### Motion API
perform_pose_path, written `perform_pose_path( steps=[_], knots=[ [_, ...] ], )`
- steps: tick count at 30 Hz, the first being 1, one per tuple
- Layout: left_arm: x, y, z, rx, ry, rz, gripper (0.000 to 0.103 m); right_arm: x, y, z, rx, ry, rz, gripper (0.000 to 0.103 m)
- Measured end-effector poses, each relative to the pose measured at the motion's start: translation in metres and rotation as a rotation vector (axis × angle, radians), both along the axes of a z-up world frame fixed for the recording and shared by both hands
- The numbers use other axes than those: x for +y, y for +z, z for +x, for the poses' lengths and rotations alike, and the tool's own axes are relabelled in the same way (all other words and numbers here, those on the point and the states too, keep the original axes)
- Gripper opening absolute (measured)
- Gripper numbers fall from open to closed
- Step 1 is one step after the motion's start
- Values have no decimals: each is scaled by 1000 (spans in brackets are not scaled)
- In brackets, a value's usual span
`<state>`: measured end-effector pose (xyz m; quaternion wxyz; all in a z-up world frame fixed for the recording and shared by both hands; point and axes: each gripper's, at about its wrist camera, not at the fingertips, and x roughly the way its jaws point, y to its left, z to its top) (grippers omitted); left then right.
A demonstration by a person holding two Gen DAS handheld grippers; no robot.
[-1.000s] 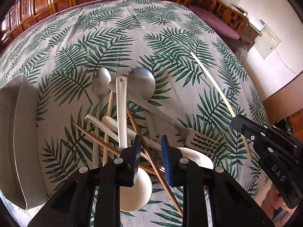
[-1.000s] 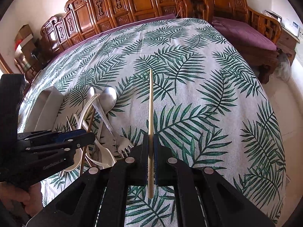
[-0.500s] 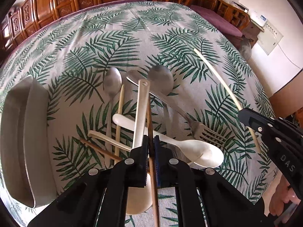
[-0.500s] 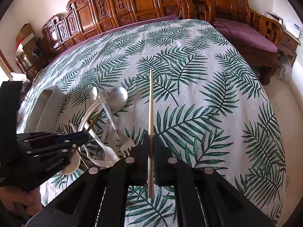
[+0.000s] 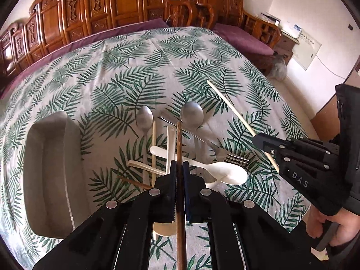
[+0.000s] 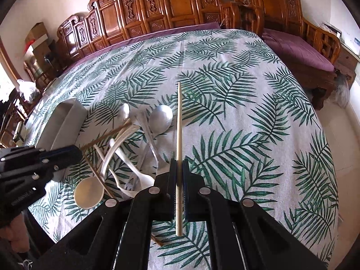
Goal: Organize utensils
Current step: 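Carry the chopstick over the grey tray and open the left gripper while the right gripper holds its chopstick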
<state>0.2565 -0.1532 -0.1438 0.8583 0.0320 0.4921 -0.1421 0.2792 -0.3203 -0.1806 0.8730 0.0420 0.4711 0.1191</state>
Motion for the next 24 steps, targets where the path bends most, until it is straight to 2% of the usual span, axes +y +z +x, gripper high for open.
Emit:
perform_pose_path(
  steps=[11, 24],
  knots=[
    [63, 28, -7, -66, 72, -2, 5, 34, 19, -11, -42, 83, -1, 6],
    [149, 32, -4, -71, 193, 4, 5, 95, 43, -30, -73, 161, 11, 6]
  ],
)
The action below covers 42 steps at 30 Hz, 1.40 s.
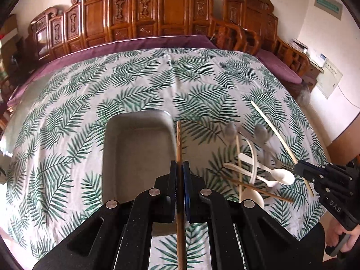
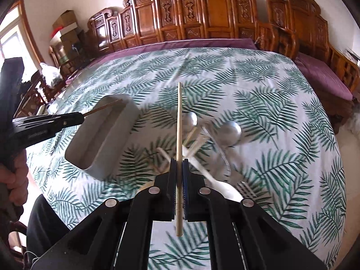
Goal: Organize utensils
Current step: 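Carry the chopstick over the grey tray and open the left gripper while the right gripper holds its chopstick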
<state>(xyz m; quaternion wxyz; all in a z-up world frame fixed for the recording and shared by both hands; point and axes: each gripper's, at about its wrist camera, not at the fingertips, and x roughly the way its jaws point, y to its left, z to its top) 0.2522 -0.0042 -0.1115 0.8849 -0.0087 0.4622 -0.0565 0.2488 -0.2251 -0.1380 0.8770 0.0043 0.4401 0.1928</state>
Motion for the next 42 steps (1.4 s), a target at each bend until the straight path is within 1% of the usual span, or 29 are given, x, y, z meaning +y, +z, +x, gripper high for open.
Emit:
perform_pose_path(
  steps=[8, 16, 31, 35, 37, 38, 40, 42],
  knots=[
    [29, -15, 9, 18, 55, -3, 5, 50, 7, -1, 3, 57, 7, 6],
    [42, -28, 22, 28, 64, -14, 5, 82, 6, 2, 16, 90, 6, 6],
    [43, -44, 41, 34, 39, -19, 5, 98, -2, 8, 36, 101, -9, 6],
    [43, -42, 42, 32, 24, -31, 5, 99, -3, 10, 38, 103, -7, 6],
    [44, -40, 41, 28, 16, -36, 8, 102, -3, 11, 36, 106, -7, 6],
    [44, -37, 40, 23, 15, -33, 14, 104, -3, 11, 36, 108, -5, 6],
    [47, -31, 36, 5, 11, -36, 20, 108, -3, 12, 36, 112, -2, 6],
    [52, -26, 32, -9, 15, -32, 20, 115, -4, 13, 37, 119, 0, 6]
  ],
)
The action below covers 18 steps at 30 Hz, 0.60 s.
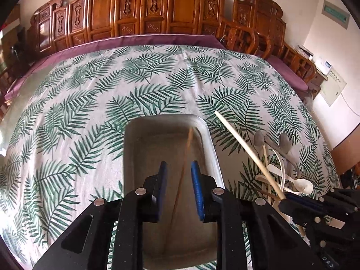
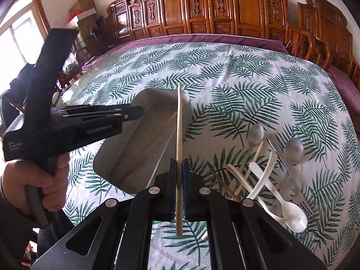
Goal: Organize utensils
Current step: 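Carry the chopstick over the grey tray and open the left gripper while the right gripper holds its chopstick, then lower the held chopstick into the grey tray and open the right gripper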
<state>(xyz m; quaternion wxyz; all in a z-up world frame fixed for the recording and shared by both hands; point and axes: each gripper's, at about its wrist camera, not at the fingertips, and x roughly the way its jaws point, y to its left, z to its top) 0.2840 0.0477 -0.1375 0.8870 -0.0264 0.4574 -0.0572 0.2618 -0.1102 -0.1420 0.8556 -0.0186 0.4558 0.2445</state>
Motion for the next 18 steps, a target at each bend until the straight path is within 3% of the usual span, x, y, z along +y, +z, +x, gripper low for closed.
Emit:
perform_pose_path(
  steps=[18],
  knots=[
    [67, 28, -32, -64, 67, 30, 20, 71, -25, 27, 80, 12, 18, 6]
  ],
)
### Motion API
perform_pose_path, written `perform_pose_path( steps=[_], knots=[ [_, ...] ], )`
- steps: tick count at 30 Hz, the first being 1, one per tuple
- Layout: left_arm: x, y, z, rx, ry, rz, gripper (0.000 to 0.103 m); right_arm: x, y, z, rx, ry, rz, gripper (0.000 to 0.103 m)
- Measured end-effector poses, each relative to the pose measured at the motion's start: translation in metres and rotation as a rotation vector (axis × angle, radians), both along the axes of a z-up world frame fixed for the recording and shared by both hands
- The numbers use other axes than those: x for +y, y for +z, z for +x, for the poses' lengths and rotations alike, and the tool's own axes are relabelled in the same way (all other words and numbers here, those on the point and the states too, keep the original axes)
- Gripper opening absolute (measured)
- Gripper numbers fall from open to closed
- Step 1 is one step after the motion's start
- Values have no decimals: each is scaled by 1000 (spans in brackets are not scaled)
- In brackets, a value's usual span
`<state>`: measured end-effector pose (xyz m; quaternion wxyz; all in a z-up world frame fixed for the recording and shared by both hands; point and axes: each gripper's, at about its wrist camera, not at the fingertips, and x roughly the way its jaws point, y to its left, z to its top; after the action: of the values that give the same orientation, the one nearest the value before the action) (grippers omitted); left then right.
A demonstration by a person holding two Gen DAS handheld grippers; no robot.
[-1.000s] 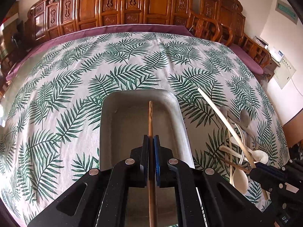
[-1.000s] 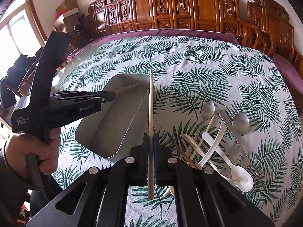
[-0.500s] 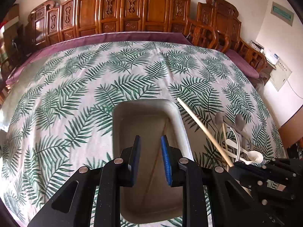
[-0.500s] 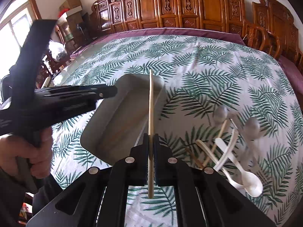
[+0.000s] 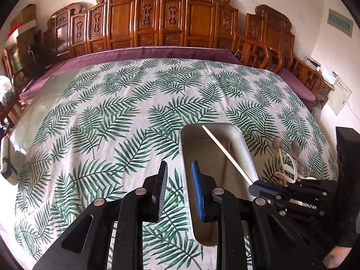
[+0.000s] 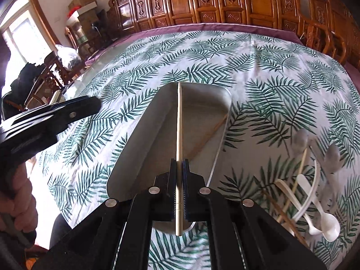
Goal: Organize utensils
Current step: 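Lower the held chopstick into the grey tray and open the right gripper, then grasp another chopstick with the right gripper while the left gripper grasps a large white spoon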
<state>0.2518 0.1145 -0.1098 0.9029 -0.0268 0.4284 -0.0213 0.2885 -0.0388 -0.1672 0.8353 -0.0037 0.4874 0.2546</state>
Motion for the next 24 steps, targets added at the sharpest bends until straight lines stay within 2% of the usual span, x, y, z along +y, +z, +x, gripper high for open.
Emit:
perform_pose_path(
  steps=[6, 11, 17, 24],
  knots=[
    [9, 0, -7, 0, 11, 9, 20, 7, -2, 5, -3, 5, 10, 8],
    [5, 1, -12, -2, -1, 11, 20, -10, 8, -2, -25, 17, 52, 8],
    [-19, 6, -19, -19, -52, 16, 22, -65, 27, -20, -112, 16, 12, 8],
    [-63, 12, -27, -35, -130, 3, 28, -143, 33, -29, -153, -55, -38, 8]
  ],
)
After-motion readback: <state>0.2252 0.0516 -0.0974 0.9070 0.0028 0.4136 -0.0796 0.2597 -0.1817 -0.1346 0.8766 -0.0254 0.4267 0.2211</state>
